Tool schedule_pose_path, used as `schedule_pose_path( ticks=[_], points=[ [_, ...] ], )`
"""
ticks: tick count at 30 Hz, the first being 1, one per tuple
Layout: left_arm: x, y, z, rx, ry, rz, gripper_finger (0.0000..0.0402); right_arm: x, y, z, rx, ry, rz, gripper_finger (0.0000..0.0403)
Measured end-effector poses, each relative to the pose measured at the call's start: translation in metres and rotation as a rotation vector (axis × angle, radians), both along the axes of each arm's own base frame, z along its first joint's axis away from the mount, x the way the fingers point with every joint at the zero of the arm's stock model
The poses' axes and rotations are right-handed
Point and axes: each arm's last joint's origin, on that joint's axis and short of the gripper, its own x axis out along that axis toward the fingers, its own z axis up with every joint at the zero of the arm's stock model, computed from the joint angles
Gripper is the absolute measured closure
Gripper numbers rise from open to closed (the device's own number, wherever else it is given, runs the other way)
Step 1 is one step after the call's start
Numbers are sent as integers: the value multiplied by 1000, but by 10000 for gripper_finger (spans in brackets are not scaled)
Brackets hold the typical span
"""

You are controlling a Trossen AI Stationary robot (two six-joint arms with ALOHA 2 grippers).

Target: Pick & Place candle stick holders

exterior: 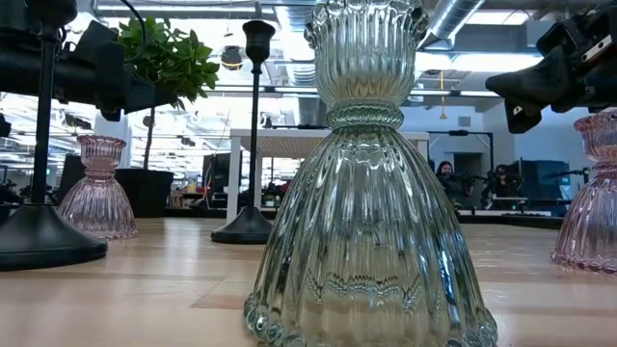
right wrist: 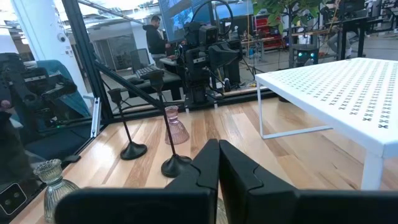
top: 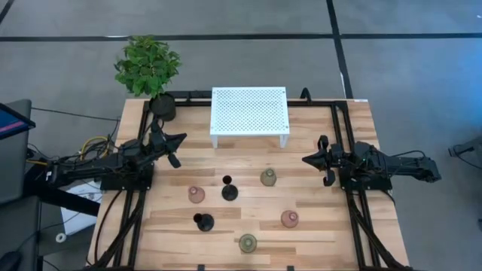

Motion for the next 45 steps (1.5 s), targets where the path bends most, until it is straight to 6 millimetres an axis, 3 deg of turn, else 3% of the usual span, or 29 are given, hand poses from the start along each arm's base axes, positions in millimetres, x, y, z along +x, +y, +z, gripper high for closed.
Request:
schedule_pose_path(
  ticks=[30,38,45],
  points=[
    [0,0,0,-2,-1,-1,396,0,0,0,0,0,0,403],
    [0,0,1,-340,-223,-83,396,0,0,0,0,0,0,403],
    [0,0,1,-368,-242,-90,396,0,-1,0,0,0,-26,403]
  ],
)
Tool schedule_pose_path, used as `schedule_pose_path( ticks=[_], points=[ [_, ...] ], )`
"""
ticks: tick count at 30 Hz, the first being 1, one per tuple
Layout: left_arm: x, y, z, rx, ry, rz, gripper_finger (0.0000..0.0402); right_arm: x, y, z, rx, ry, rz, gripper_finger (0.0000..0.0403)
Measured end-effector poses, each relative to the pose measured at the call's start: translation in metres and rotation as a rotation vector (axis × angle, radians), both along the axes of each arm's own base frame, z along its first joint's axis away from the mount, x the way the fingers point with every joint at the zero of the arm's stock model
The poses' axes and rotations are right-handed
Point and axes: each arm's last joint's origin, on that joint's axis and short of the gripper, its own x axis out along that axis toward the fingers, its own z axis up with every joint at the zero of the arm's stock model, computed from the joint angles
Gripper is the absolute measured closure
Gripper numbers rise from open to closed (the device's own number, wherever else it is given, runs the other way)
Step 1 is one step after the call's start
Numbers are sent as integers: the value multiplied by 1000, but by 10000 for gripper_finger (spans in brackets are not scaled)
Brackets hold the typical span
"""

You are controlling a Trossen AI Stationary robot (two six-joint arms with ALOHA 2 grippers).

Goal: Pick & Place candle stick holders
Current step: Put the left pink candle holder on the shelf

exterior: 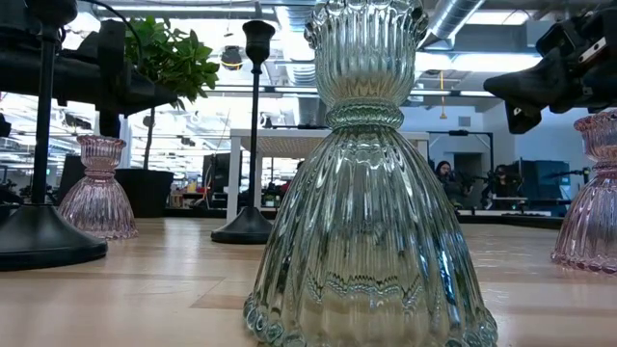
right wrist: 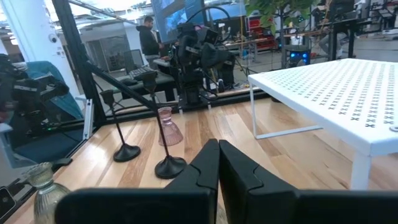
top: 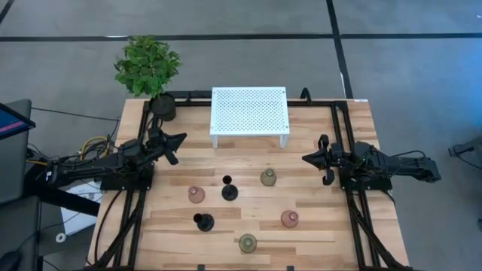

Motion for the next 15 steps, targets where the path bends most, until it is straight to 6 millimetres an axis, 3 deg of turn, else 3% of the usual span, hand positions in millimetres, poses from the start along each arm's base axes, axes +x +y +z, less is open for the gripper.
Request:
schedule_pose_path(
  ticks=[6,15],
  points=[
    [0,0,0,-35,-23,-9,396,0,0,0,17,-4,3,403],
    [0,0,0,-19,-14,8,396,-1,-3,6,325,-94,-73,403]
  ],
)
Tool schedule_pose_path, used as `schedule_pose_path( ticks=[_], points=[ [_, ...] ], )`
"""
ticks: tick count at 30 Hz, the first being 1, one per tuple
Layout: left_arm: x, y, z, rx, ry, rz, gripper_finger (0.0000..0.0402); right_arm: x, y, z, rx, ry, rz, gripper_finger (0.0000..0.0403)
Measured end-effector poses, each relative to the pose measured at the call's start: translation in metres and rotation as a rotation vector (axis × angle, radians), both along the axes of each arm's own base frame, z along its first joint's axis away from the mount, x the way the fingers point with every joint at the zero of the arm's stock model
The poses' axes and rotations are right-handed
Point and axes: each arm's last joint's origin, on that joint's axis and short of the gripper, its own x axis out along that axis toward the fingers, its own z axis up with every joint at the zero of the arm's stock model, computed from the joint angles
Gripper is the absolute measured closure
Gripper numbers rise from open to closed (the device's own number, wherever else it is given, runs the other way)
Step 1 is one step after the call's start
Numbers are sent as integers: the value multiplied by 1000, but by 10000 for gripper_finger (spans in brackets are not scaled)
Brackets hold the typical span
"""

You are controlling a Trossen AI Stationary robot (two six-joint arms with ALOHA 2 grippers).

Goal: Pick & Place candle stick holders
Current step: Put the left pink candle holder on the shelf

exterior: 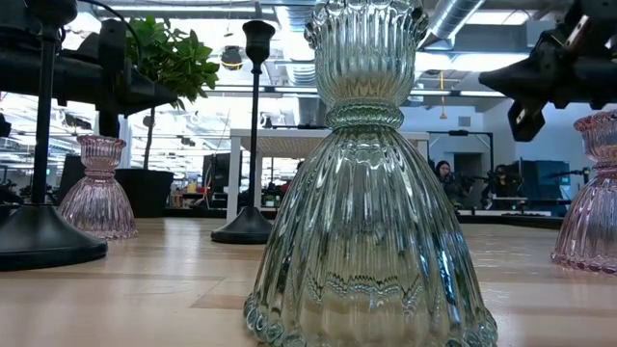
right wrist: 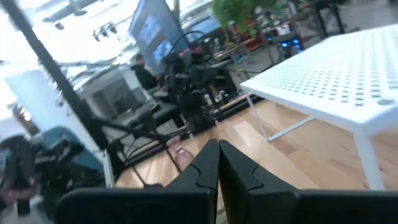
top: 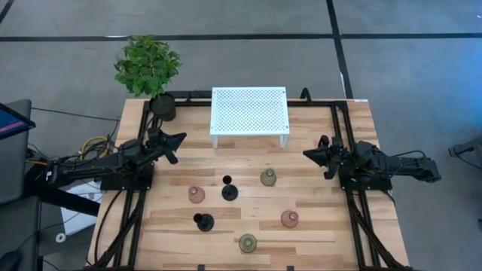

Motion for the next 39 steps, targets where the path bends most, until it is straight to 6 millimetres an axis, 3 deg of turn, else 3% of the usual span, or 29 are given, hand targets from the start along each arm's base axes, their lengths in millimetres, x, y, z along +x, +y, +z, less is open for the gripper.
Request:
schedule_pose_path(
  ticks=[4,9,18,26,32,39],
  points=[
    [0,0,0,16,7,-8,396,0,-1,1,7,-15,-53,403],
    [1,-4,6,167,36,-125,397,0,-2,1,-11,-11,-70,403],
    [-8,-11,54,247,-35,-277,398,-3,-4,9,-40,-25,-148,403],
    [16,-15,72,219,141,-489,398,-3,-5,9,-48,-18,-182,403],
    [33,-28,70,199,242,-679,398,-3,-5,8,-48,-2,-192,403],
    [27,-41,60,187,356,-734,399,-3,-7,5,-8,28,-242,403]
  ],
)
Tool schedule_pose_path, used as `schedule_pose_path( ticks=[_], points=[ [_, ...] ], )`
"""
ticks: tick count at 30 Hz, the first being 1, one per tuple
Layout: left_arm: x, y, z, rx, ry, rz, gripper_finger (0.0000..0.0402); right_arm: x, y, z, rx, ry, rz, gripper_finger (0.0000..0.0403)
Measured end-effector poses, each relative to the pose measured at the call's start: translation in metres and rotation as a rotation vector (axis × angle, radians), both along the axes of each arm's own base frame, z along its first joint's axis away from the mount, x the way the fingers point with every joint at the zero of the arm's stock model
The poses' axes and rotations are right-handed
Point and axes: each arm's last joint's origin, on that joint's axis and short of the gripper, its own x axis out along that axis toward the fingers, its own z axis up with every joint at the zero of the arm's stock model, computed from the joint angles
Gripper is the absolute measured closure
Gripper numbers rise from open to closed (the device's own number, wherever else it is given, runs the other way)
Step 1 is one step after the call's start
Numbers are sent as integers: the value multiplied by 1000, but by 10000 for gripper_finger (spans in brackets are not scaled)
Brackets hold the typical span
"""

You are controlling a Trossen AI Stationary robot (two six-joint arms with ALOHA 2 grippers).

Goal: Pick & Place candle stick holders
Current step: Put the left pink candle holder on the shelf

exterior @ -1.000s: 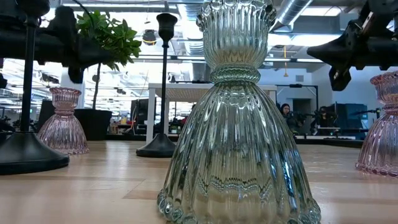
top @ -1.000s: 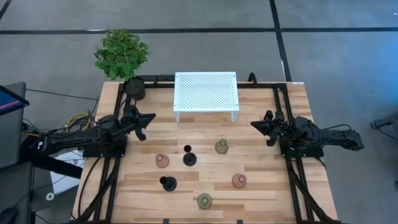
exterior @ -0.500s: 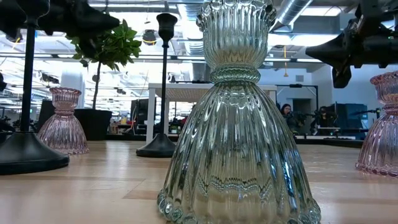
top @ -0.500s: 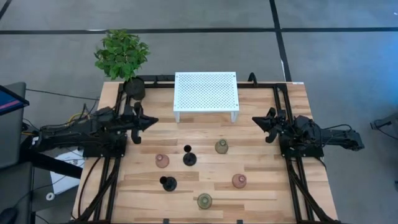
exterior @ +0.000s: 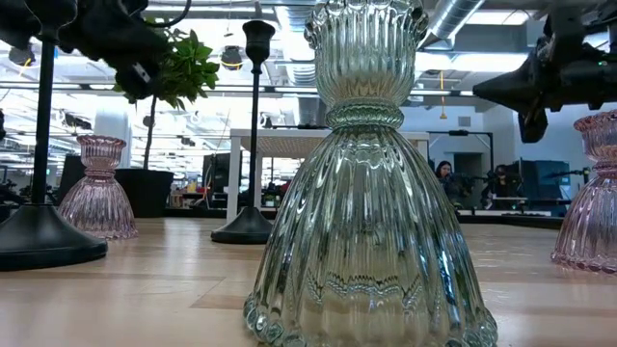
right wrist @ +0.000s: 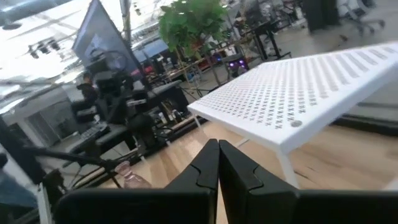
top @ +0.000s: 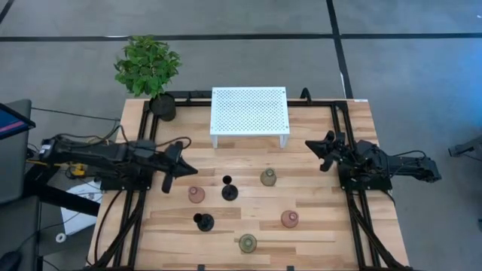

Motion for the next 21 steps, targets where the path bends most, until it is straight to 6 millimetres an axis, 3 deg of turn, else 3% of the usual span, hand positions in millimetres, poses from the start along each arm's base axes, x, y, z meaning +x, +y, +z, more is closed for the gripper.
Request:
schedule_pose_path(
  ticks=[5,11,15,21],
  points=[
    [-21,-3,-6,27,83,-50,399,0,-2,-2,112,-22,-78,403],
    [-56,0,18,14,25,-97,399,2,-6,-7,150,9,-207,403],
    [-54,-2,16,19,55,-109,399,6,-6,-9,194,21,-233,403],
    [-32,-7,2,58,252,-115,399,13,-7,-9,230,13,-233,403]
  ],
)
